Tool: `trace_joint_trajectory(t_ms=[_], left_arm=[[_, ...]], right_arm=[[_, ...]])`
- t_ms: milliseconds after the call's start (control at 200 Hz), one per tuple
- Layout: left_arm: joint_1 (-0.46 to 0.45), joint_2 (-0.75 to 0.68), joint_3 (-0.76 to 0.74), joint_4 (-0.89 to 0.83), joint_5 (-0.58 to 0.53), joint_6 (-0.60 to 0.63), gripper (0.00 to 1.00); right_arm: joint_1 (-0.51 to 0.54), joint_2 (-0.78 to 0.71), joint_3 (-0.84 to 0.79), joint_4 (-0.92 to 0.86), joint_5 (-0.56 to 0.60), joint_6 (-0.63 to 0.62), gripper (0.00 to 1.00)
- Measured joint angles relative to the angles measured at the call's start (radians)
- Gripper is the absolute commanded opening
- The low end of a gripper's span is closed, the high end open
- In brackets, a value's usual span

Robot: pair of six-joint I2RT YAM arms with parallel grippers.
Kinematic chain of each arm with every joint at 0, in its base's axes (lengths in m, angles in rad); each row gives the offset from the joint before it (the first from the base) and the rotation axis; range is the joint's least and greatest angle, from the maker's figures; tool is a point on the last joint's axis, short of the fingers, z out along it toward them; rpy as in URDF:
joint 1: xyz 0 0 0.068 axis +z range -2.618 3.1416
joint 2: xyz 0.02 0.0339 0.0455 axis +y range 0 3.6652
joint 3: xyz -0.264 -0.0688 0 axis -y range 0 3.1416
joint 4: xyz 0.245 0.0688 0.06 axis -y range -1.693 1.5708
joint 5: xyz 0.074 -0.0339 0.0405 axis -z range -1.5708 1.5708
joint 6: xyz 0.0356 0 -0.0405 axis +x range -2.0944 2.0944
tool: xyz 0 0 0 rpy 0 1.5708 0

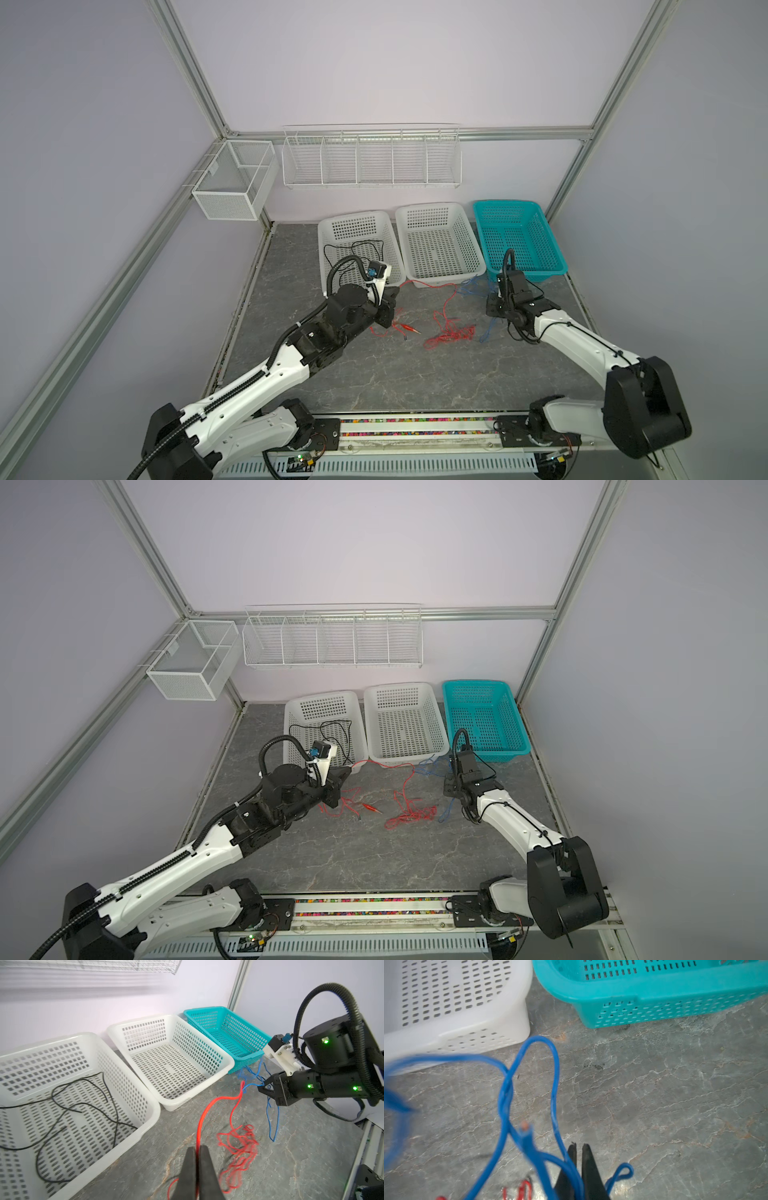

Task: Untangle the cables

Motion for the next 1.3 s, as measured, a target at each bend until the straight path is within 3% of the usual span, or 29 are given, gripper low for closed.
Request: trace_joint_trajectory(t_ms=[395,765,1045,1300], left_arm=[[0.011,-0.176,0.048,-0.105,-0.180,0.062,0.00],[0.011,-0.189,0.048,-0.097,-0.161,0.085,0.00],[0.011,-0.148,0.048,-0.028,-0.052,0.090,0.00],[0.011,-0.080,0.048,0.004,0.011,0.088,0.00]], right_arm=[[-0.052,0.073,-0.011,0.014,-0.029,0.029,0.06],[-0.054,0.126,-0.005,0.014,-0.116,0.027,0.07],[-0.007,0.067,0.010,0.017,-0.201,-0.023,0.39],[0.082,-0.067,0.046,-0.002,-0.179,-0.090,0.56]])
